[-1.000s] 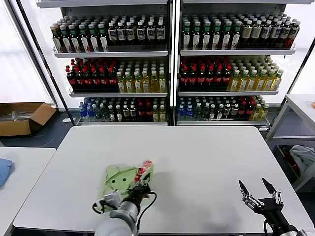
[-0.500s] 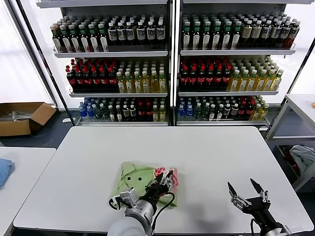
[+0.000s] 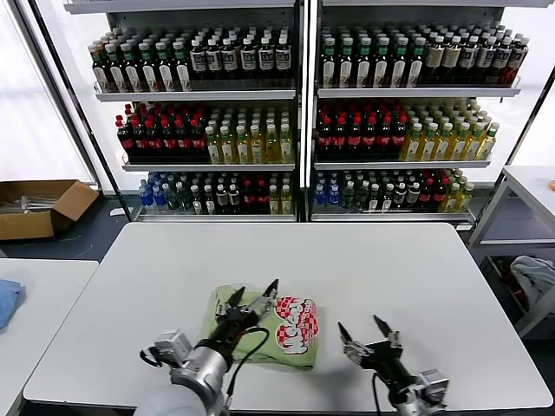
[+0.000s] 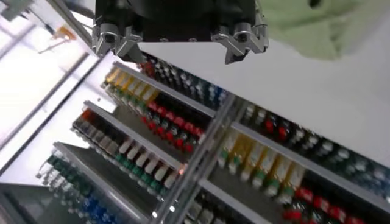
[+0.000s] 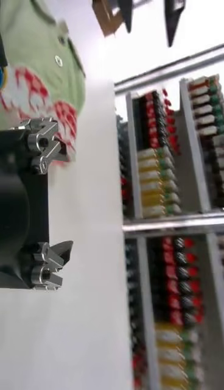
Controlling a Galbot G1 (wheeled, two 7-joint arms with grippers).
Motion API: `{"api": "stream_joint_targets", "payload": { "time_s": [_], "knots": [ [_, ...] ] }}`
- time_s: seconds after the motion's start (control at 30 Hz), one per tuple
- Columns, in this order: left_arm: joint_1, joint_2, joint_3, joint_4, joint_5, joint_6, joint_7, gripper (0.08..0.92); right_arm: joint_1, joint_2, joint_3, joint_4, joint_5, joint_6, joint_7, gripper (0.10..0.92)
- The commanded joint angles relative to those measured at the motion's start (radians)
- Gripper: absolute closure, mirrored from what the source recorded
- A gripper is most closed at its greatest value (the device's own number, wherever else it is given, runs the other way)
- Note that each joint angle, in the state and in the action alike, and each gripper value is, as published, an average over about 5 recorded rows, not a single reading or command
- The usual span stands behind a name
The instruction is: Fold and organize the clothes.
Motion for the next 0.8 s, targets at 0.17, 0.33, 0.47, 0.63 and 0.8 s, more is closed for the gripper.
{"api": "stream_joint_targets", "payload": {
  "time_s": [0.17,0.33,0.47,0.63,0.8],
  "knots": [
    [0.102,0.032,-0.243,-0.078,0.044,-0.013,0.086,0.177,0.191,0.029,-0.353,-0.193,0.060,-0.091,0.122,0.205],
    [0.126,-0.007,-0.235,-0.093,0.046,-0.008,0.083,0.177,0.204,0.039,-0.369,-0.204,0.053,-0.091,0.113,0.310],
    [0.138,-0.015,-0.242,-0.100,0.046,-0.009,0.081,0.177,0.217,0.033,-0.364,-0.197,0.051,-0.092,0.107,0.423],
    [0.152,-0.018,-0.250,-0.107,0.047,-0.009,0.081,0.177,0.217,0.012,-0.332,-0.174,0.010,-0.096,0.064,0.570],
    [0.158,-0.018,-0.258,-0.109,0.047,-0.010,0.082,0.177,0.207,-0.079,-0.243,-0.106,-0.052,-0.125,-0.066,0.708]
  ]
}}
